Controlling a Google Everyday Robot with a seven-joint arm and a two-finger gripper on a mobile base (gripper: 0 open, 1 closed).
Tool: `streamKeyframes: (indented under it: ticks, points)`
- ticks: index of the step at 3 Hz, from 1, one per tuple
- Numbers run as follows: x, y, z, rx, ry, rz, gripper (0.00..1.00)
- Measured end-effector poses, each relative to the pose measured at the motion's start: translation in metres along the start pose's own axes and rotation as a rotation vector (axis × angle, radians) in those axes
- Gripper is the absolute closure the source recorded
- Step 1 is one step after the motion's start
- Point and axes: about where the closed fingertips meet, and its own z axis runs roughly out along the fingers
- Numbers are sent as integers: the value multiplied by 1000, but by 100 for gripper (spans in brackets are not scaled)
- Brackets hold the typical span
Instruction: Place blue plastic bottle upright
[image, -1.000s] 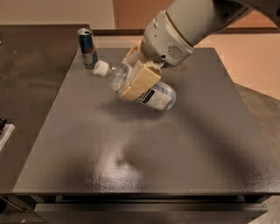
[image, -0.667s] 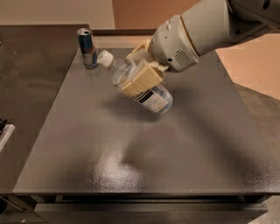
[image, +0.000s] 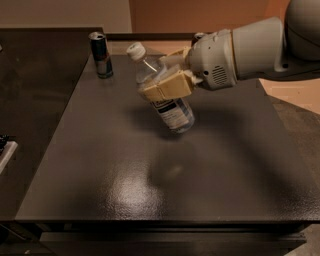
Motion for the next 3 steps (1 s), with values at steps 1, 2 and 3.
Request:
streamKeyframes:
  ticks: [1,2,3]
  points:
    - [10,-11,-6,26,-73,87,100]
    - [24,-20,-11,10,-152,149,100]
    - [36,-24,-12,-30,-226,179,100]
